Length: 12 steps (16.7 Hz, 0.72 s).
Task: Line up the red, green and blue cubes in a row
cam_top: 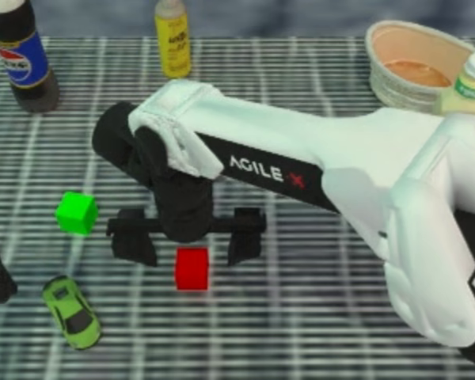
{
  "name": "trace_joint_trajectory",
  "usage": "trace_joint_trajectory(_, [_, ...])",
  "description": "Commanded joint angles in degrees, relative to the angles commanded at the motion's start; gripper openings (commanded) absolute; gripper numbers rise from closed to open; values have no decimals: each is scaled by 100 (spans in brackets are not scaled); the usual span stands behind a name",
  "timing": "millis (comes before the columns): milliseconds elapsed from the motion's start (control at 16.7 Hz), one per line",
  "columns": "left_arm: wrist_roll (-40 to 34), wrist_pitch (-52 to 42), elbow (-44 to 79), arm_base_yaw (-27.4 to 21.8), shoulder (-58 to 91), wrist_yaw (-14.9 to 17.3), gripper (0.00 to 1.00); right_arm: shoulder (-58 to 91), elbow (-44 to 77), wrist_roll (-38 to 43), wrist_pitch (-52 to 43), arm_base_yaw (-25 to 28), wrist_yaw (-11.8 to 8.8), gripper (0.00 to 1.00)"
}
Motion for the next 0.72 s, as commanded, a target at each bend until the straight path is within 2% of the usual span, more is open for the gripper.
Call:
trace_joint_trajectory(180, [0,0,0,0,0,0,100,16,100,1,-98,-2,-1,100])
trace_joint_trajectory(540, [0,0,0,0,0,0,100,50,1435,24,-1405,46,-2,100])
trace_joint_trajectory(720, [0,0,0,0,0,0,100,30,1645,14,-1616,53,1,100])
